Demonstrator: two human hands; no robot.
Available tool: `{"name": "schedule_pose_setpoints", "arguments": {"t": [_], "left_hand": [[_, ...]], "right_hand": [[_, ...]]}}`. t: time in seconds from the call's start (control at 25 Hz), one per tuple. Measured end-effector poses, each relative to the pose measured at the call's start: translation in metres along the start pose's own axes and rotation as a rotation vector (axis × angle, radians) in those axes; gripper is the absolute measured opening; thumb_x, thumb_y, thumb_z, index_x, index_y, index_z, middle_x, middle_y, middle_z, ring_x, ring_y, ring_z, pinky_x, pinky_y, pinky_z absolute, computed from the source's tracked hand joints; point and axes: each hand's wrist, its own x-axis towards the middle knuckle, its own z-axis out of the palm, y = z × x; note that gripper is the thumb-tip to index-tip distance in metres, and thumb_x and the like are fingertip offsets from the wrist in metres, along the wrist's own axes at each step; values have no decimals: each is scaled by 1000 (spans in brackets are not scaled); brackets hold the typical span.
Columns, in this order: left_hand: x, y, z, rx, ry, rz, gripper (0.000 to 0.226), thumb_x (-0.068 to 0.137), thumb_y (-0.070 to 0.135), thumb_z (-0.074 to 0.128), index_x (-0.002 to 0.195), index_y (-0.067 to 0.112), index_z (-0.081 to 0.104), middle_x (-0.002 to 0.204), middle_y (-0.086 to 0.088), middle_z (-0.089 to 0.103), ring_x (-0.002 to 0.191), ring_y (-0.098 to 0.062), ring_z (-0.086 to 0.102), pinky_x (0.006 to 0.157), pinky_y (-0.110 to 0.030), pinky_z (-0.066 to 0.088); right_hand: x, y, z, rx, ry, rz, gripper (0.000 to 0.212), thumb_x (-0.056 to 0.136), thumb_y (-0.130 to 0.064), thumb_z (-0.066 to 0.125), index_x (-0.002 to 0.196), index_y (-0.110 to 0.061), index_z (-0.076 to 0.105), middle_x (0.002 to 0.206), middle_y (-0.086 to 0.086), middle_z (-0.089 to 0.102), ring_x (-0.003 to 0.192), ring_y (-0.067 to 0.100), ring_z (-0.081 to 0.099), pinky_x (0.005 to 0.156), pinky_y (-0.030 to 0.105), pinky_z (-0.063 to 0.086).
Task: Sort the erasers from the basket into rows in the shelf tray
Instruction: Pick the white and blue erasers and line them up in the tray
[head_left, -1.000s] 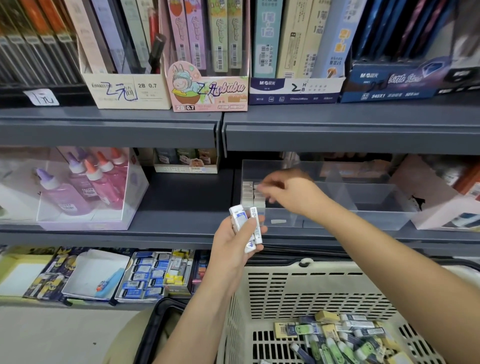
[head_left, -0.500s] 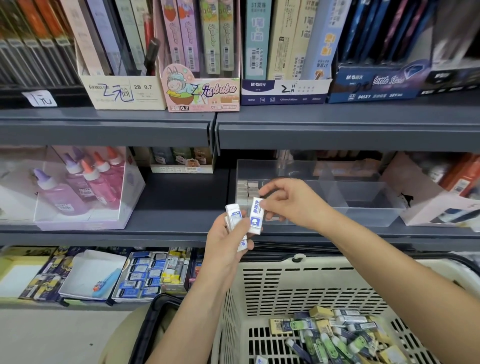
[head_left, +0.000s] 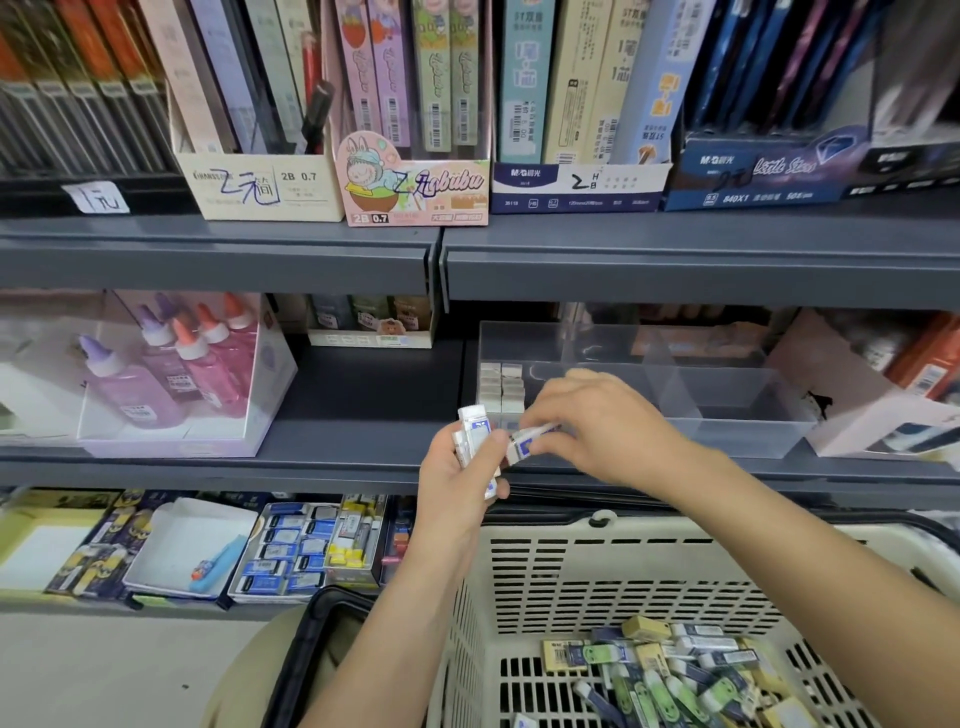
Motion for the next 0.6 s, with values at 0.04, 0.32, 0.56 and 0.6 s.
{"name": "schedule_pose_setpoints", "arguments": {"t": [0.04, 0.32, 0.56, 0.6], "left_hand": [[0, 1, 0, -30, 15, 7, 9, 89, 13, 60, 97, 12, 55, 82, -4, 66, 70, -13, 62, 49, -20, 43], [0, 1, -1, -30, 14, 14, 6, 91, 11, 57, 95, 13, 54, 72, 1, 65, 66, -9, 61, 50, -20, 43], [2, -2, -1, 7, 13, 10, 12, 89, 12, 60, 100, 14, 57, 74, 3, 66, 67, -8, 62, 52, -20, 46], [3, -2, -2, 5, 12, 11, 12, 89, 12, 60, 100, 14, 57, 75, 3, 66, 67, -8, 62, 52, -20, 46]], "right_hand": [[2, 4, -2, 59, 31, 49, 17, 83, -35, 64, 97, -26, 70, 92, -9, 66, 86, 13, 54, 82, 29, 43], [51, 40, -6, 347, 118, 524, 9, 85, -22, 61, 92, -18, 59, 89, -1, 61, 85, 18, 55, 75, 25, 42], [68, 36, 14, 365, 43, 461, 22, 85, -16, 62, 106, -20, 55, 92, -1, 65, 84, 17, 59, 75, 21, 40], [70, 34, 17, 355, 23, 467, 23, 86, -16, 61, 108, -21, 55, 96, 1, 67, 86, 18, 60, 76, 21, 40]]}}
